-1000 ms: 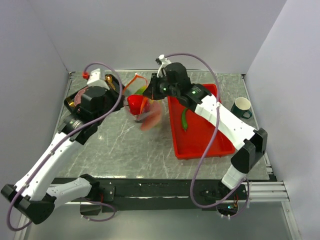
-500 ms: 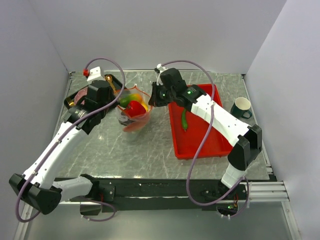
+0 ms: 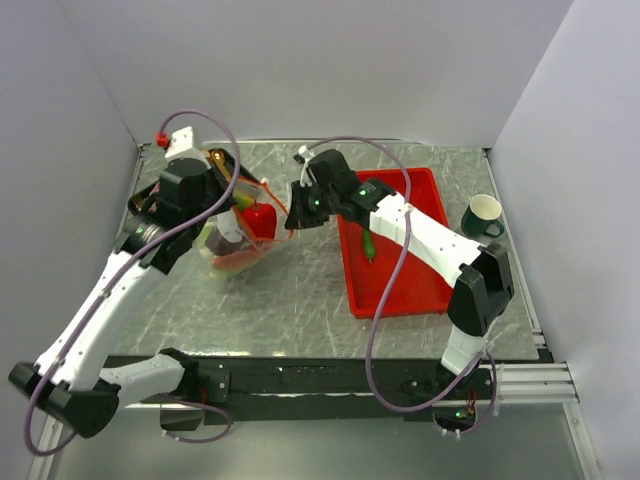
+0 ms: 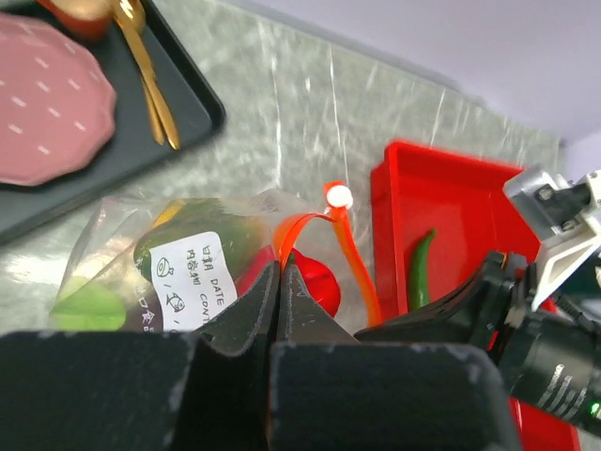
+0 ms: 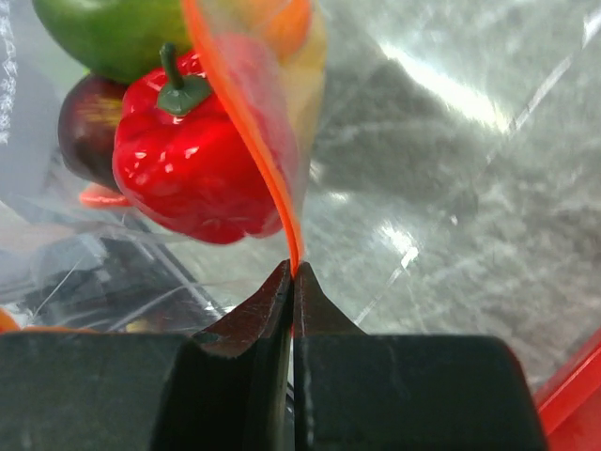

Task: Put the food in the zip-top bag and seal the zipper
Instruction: Adjust the zipper food storage bag at the center of the board.

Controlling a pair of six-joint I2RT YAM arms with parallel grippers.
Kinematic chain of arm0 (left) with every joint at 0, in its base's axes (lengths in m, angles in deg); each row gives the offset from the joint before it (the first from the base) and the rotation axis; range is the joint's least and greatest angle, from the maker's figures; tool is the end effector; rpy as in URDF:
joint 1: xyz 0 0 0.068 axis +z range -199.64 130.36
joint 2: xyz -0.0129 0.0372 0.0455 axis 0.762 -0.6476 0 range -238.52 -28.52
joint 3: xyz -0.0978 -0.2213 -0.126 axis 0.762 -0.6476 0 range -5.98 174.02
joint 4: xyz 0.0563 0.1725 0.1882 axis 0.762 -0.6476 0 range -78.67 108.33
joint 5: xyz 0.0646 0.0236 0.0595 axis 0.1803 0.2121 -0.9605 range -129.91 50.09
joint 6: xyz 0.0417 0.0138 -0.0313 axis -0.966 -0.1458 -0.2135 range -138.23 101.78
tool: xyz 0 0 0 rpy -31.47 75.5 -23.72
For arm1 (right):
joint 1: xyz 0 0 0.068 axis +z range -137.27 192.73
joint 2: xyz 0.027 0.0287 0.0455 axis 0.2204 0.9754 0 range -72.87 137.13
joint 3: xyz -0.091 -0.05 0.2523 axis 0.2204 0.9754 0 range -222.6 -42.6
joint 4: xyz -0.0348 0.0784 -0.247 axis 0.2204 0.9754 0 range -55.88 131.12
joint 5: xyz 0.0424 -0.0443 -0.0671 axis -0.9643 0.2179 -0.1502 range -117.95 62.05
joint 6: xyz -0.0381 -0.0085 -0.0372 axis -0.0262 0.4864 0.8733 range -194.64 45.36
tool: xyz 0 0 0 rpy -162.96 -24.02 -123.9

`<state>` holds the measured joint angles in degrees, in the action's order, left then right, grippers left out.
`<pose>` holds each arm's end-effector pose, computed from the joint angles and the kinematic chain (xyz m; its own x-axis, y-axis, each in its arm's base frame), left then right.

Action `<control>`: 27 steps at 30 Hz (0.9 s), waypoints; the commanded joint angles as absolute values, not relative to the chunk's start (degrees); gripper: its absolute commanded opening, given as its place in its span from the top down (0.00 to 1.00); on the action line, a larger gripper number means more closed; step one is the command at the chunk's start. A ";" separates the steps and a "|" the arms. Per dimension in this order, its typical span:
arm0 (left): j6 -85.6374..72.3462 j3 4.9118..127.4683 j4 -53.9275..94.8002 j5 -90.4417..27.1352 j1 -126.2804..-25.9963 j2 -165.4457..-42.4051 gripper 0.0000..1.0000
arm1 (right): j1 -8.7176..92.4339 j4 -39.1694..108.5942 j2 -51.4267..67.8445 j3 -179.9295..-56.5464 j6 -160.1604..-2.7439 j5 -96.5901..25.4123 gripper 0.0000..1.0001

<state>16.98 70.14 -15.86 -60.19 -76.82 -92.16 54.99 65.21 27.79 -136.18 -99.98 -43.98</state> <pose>0.2092 -0.0935 0.4218 -0.3509 -0.4277 -0.8330 -0.0736 0.8994 -0.4308 0.2927 0.2793 0.3353 -0.7589 -0.1337 -0.6373 -0.5335 0.6889 0.4908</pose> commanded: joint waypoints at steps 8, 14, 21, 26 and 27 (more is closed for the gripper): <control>20.36 62.84 -8.21 -49.15 -76.71 -97.68 0.99 | 54.92 62.55 21.68 -124.41 -102.33 -40.61 0.79; 19.48 63.37 -6.63 -44.23 -76.71 -100.06 0.99 | 55.01 61.03 17.67 -116.63 -104.43 -33.41 0.71; 20.10 62.05 -3.91 -40.36 -76.71 -100.94 0.99 | 53.17 60.31 8.35 -111.16 -106.28 -20.13 0.37; 20.18 61.70 -3.20 -39.21 -76.71 -101.20 0.99 | 43.88 59.87 4.74 -106.59 -106.02 -20.72 0.31; 20.10 61.78 -3.20 -38.95 -76.71 -101.29 0.99 | 42.71 59.69 4.82 -106.07 -105.49 -21.61 0.32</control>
